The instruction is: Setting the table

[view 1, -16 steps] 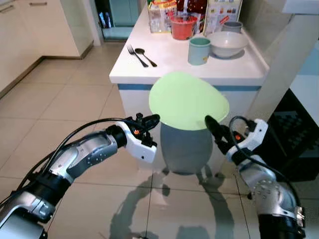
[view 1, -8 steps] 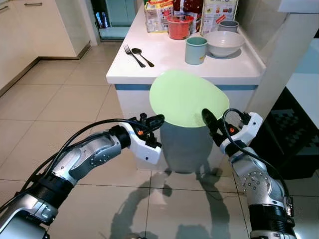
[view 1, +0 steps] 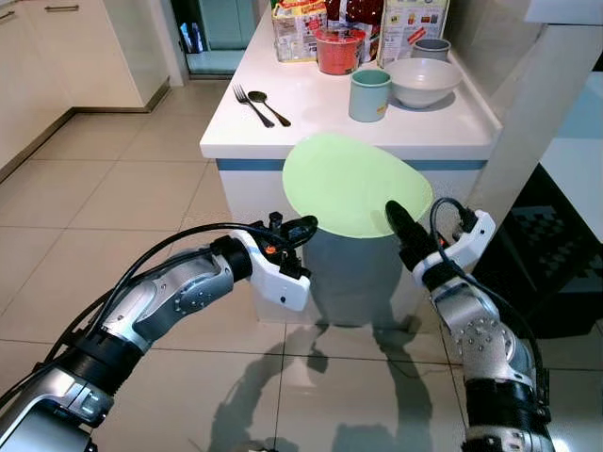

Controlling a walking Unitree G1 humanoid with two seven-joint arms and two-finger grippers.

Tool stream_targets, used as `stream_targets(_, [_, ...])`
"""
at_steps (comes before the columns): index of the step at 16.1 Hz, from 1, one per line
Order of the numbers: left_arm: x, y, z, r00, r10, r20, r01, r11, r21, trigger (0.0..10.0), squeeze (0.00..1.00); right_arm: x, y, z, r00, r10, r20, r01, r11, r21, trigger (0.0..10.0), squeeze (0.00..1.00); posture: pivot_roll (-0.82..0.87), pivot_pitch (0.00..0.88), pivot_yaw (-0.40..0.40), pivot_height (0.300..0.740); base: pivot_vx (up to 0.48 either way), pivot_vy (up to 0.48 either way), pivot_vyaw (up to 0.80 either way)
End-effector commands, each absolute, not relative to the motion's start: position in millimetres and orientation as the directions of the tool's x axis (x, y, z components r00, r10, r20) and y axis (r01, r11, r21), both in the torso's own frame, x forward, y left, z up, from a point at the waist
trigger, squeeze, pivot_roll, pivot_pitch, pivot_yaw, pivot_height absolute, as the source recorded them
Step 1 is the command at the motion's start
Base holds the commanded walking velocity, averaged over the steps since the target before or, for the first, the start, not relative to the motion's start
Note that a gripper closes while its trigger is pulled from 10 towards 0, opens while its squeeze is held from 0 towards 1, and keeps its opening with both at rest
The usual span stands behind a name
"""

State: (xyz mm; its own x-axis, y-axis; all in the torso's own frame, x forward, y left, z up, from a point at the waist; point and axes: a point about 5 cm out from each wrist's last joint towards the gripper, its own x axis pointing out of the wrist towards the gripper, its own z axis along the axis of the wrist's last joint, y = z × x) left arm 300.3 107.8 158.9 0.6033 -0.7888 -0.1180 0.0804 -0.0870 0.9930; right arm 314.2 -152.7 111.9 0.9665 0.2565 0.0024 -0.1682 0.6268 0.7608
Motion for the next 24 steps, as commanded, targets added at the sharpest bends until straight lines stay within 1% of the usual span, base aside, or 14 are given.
stream_targets(1, [297.3,100.0,187.6,0.568,-0.823,0.028,-0.008,0.029,1.0,10.0,0.0,313.9,-146.4,103.6,0.961,0.272,-0.045,-0.134,0.605,0.785,0.0,0.0,0.09,0.0,0.043,0.74,0.0,0.0,0.0])
stream_targets(5, [294.8,100.3,187.1,0.559,-0.829,0.027,0.003,0.034,0.999,10.0,0.0,313.2,-153.7,99.1,0.97,0.233,-0.062,-0.086,0.574,0.814,0.0,0.0,0.09,0.0,0.04,0.74,0.0,0.0,0.0])
stream_targets(8, [293.5,99.4,187.5,0.551,-0.834,0.028,0.009,0.039,0.999,10.0,0.0,314.0,-153.8,98.3,0.97,0.236,-0.067,-0.08,0.561,0.824,0.0,0.0,0.09,0.0,0.039,0.74,0.0,0.0,0.0])
stream_targets(18, [292.7,96.2,191.1,0.542,-0.839,0.051,0.018,0.073,0.997,10.0,0.0,311.9,-156.7,92.7,0.968,0.229,-0.099,-0.057,0.589,0.806,0.0,0.0,0.09,0.0,0.039,0.74,0.0,0.0,0.0])
stream_targets(24, [293.4,95.4,191.1,0.545,-0.837,0.05,0.018,0.072,0.997,10.0,0.0,312.0,-158.0,92.7,0.969,0.226,-0.105,-0.052,0.596,0.801,0.0,0.0,0.09,0.0,0.035,0.74,0.0,0.0,0.0])
